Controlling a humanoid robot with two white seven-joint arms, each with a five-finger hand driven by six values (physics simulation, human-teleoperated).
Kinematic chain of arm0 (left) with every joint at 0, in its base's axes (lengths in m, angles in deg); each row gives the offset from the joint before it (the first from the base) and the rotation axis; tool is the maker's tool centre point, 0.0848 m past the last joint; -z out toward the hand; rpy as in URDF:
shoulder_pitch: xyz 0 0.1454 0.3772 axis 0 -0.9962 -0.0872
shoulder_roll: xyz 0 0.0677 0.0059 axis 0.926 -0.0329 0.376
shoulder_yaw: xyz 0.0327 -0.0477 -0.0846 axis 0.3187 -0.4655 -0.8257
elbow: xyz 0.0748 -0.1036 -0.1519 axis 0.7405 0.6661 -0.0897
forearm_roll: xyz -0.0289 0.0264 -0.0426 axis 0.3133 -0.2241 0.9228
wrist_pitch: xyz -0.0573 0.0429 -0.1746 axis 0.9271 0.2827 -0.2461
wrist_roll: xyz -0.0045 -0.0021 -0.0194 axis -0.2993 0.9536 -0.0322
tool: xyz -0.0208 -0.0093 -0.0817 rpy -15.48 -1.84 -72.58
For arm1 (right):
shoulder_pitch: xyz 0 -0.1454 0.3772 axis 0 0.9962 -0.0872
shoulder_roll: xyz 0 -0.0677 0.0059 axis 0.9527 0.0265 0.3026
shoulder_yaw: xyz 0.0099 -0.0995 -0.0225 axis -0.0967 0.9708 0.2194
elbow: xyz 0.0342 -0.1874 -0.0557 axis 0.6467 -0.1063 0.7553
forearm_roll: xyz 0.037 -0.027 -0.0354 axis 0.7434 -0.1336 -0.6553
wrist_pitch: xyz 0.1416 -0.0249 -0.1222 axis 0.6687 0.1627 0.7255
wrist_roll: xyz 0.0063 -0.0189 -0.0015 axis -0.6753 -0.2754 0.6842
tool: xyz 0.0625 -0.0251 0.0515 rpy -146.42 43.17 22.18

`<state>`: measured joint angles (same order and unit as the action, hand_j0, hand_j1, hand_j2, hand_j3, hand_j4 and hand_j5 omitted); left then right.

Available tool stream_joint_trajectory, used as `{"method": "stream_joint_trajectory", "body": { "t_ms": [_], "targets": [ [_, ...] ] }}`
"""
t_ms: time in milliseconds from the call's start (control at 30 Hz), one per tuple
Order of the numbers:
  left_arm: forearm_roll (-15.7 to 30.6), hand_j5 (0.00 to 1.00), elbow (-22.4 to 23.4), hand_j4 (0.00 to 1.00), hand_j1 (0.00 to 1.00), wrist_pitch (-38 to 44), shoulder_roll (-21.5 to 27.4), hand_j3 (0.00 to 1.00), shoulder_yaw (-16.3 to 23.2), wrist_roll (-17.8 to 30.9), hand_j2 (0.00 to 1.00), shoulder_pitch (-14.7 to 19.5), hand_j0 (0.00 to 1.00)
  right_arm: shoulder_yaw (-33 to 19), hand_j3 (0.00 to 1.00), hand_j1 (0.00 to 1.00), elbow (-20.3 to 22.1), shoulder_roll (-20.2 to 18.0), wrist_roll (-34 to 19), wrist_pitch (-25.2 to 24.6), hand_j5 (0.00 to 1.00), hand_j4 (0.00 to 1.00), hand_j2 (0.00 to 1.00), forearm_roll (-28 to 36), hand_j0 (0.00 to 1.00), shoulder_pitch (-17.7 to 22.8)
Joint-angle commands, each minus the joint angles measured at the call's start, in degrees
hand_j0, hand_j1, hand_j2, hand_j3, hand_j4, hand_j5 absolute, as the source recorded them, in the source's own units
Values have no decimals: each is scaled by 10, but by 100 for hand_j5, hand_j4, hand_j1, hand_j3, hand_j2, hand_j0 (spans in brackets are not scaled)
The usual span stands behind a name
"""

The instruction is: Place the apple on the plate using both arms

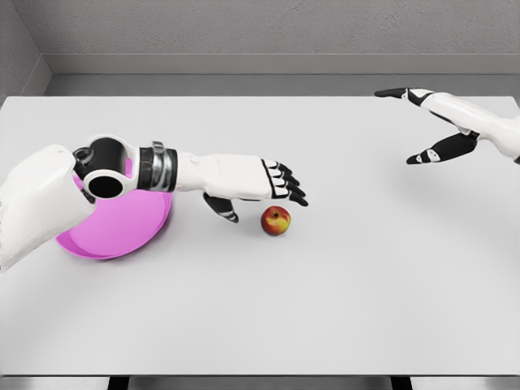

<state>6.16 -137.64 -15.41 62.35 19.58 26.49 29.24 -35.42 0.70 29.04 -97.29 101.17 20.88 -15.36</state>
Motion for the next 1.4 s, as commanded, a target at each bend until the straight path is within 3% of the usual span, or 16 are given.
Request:
{"method": "stream_joint_trajectory", "body": {
  "t_ms": [0,267,433,1367],
  "targets": [
    [-11,100,11,100,100,1,-10,100,13,1,100,1,100,1,100,100,2,-1,0,-2,100,100,100,5,100,0],
    [-28,86,13,86,86,1,-18,86,23,1,86,1,86,1,100,100,0,-2,0,-2,100,100,100,5,100,0],
    [-40,86,36,86,86,1,-39,86,23,1,86,2,86,1,100,100,1,-2,0,-2,100,100,100,5,100,-1],
    [-70,82,44,82,82,1,-55,82,39,1,82,3,82,1,100,100,2,-3,0,-2,100,100,100,5,100,0]
  ]
}}
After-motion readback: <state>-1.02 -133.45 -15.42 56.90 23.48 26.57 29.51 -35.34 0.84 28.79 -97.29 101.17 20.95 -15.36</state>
